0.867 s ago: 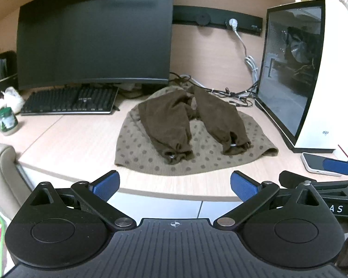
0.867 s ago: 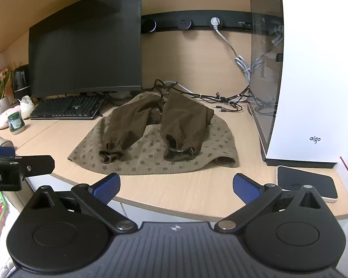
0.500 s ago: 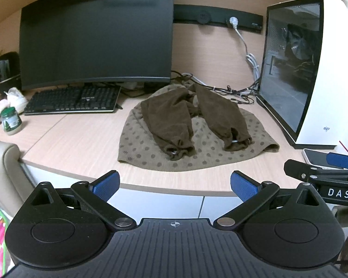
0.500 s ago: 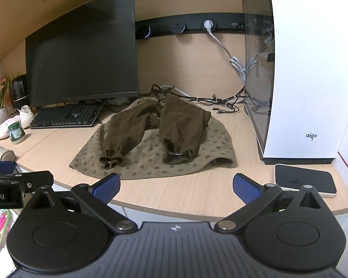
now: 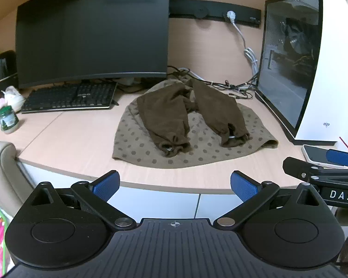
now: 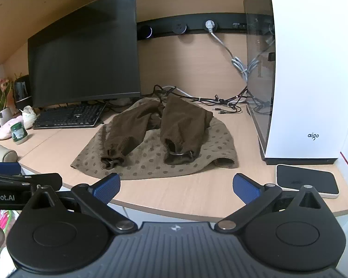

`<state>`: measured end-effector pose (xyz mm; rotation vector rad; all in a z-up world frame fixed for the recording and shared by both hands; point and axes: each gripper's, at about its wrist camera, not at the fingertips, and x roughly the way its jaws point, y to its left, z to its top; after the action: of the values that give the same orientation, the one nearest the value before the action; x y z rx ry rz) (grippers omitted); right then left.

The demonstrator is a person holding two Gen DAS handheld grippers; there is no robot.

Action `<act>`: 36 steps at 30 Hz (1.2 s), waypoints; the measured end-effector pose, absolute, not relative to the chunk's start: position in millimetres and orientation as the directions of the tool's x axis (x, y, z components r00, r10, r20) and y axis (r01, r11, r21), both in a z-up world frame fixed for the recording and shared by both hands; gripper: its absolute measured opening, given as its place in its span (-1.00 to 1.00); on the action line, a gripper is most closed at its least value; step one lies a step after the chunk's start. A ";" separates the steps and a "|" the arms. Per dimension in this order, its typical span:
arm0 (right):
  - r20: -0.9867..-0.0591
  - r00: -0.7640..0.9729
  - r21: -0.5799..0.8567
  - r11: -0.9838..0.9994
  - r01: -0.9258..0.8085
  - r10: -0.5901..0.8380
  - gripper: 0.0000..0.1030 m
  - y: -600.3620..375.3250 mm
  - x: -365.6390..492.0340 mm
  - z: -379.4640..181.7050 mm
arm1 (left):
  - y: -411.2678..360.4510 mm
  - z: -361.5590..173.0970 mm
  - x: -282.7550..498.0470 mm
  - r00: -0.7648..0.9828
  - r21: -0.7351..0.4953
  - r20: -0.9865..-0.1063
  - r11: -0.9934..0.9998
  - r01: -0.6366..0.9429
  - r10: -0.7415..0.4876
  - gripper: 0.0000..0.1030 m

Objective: Fold clothes

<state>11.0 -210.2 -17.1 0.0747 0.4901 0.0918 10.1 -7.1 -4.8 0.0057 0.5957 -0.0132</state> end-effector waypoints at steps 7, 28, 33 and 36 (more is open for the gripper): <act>-0.474 0.872 0.096 0.992 -0.082 0.118 1.00 -211.6 16.6 -19.9 | -8.8 -4.5 14.2 0.824 0.004 -0.567 1.000 0.012 -0.008 1.00; -0.491 0.858 0.110 0.988 -0.111 0.150 1.00 -207.9 24.0 -23.7 | -8.1 -7.2 22.1 0.809 0.001 -0.588 1.000 0.014 -0.011 1.00; -0.498 0.854 0.111 0.988 -0.108 0.149 1.00 -208.6 26.1 -24.7 | -8.6 -8.4 23.5 0.806 -0.002 -0.592 1.000 0.022 -0.018 1.00; -0.503 0.852 0.116 0.988 -0.105 0.149 1.00 -209.5 27.7 -25.3 | -8.5 -9.1 24.4 0.804 -0.002 -0.594 1.000 0.023 -0.020 1.00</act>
<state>27.7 -209.5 -25.3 0.0850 0.5356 0.1336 24.4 -8.5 -9.1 0.0049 0.6357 -0.0231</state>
